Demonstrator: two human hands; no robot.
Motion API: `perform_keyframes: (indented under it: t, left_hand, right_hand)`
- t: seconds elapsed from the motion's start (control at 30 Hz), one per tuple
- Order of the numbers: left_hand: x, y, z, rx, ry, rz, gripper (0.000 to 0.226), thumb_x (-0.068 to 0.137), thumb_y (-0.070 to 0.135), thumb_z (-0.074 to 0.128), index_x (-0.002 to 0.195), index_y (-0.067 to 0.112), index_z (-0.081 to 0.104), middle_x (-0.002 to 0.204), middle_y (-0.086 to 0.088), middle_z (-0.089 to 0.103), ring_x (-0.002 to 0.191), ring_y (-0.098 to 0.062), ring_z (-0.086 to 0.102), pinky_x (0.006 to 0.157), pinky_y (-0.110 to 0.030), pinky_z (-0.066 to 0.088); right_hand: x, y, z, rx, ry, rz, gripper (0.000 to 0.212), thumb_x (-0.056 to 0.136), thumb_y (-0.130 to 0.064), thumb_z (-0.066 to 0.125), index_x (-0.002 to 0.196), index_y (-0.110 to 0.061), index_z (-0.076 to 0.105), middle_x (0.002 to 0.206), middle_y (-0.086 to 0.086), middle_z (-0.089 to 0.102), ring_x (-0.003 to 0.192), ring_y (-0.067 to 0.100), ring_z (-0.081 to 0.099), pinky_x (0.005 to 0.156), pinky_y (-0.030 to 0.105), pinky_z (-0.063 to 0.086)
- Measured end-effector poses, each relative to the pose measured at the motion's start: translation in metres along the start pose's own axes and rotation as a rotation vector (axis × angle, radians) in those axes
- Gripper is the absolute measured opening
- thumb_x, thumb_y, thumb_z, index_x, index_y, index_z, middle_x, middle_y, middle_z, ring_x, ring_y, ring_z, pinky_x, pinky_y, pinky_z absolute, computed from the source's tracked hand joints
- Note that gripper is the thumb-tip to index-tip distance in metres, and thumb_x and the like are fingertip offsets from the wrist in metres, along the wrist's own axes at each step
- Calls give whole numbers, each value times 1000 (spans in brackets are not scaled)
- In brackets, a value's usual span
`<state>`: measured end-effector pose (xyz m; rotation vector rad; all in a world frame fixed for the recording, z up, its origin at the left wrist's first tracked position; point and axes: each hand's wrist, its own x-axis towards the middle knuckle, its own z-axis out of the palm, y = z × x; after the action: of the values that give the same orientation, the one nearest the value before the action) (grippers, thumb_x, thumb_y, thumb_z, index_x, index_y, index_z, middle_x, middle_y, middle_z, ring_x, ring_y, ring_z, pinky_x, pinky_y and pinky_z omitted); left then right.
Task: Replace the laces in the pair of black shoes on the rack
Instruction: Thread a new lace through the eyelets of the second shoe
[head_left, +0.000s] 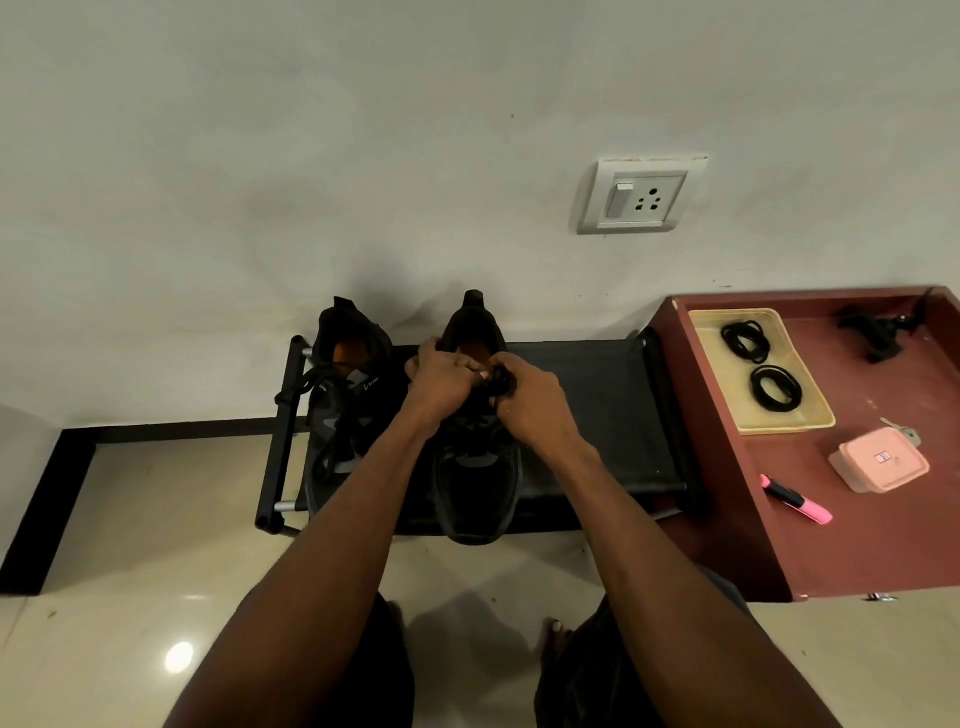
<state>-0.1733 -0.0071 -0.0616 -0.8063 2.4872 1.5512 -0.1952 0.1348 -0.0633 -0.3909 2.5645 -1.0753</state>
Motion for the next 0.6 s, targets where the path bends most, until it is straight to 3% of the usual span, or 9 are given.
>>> perform_keyframes:
  t: [0.07, 0.13, 0.2, 0.23, 0.27, 0.37, 0.43, 0.53, 0.6]
  left_hand:
    - [4, -2, 2, -108, 4, -53, 16, 80, 18, 79, 70, 28, 71, 133, -2, 61, 139, -27, 32, 117, -37, 22]
    - [14, -12, 7, -126, 27, -105, 17, 66, 27, 84, 81, 27, 77, 111, 1, 72, 134, -26, 41, 114, -32, 27]
    - [24, -23, 10, -119, 87, -128, 64, 51, 40, 81, 110, 15, 73, 111, -3, 72, 131, -18, 37, 99, -18, 23]
    - [23, -22, 10, -116, 107, -132, 74, 50, 42, 82, 116, 11, 69, 113, -6, 71, 129, -14, 34, 93, -15, 20]
    - [18, -19, 9, -114, 111, -114, 67, 56, 38, 84, 115, 10, 69, 112, -4, 72, 129, -12, 32, 92, -15, 19]
    - [5, -11, 6, -140, 113, -74, 17, 72, 18, 84, 88, 20, 77, 105, 3, 74, 135, -14, 25, 102, -23, 20]
    - [3, -12, 5, -148, 91, -14, 12, 73, 17, 82, 74, 27, 76, 121, -5, 68, 138, -21, 30, 111, -30, 26]
    - [-6, -4, 2, -69, 48, 24, 6, 83, 14, 76, 87, 18, 79, 155, -8, 35, 142, -28, 26, 119, -40, 29]
    - [-6, -4, 1, -26, 36, 84, 6, 87, 15, 74, 86, 16, 79, 155, -6, 31, 140, -30, 30, 118, -45, 31]
  right_hand:
    - [0, 0, 0, 14, -1, 6, 65, 84, -6, 62, 144, -28, 46, 117, 10, 67, 93, 25, 67, 78, 37, 59]
    - [1, 1, -1, 36, 1, 20, 68, 85, -7, 65, 147, -24, 42, 119, 10, 66, 96, 24, 66, 79, 34, 58]
    - [0, 2, -1, 50, -5, 26, 66, 86, -7, 65, 146, -21, 42, 116, 10, 67, 95, 23, 65, 78, 32, 57]
    - [0, 1, 0, 53, -6, 26, 65, 86, -7, 65, 145, -21, 43, 114, 10, 67, 94, 24, 66, 77, 33, 57]
    - [-1, 1, 0, 53, -6, 21, 64, 85, -7, 64, 144, -20, 43, 112, 9, 67, 94, 25, 66, 77, 35, 58]
    - [-3, 0, 1, 51, -13, 25, 64, 84, -7, 62, 144, -21, 43, 108, 9, 67, 91, 27, 67, 77, 42, 60]
    - [-3, -1, 1, 49, -21, 24, 62, 82, -7, 60, 140, -22, 45, 105, 9, 68, 87, 27, 67, 75, 42, 60]
    - [-3, -1, 0, 61, -28, 22, 61, 81, -7, 59, 139, -22, 46, 104, 9, 68, 85, 24, 67, 69, 37, 59]
    - [-3, -1, 0, 65, -31, 26, 60, 82, -7, 59, 138, -21, 46, 103, 9, 68, 83, 24, 67, 64, 33, 56]
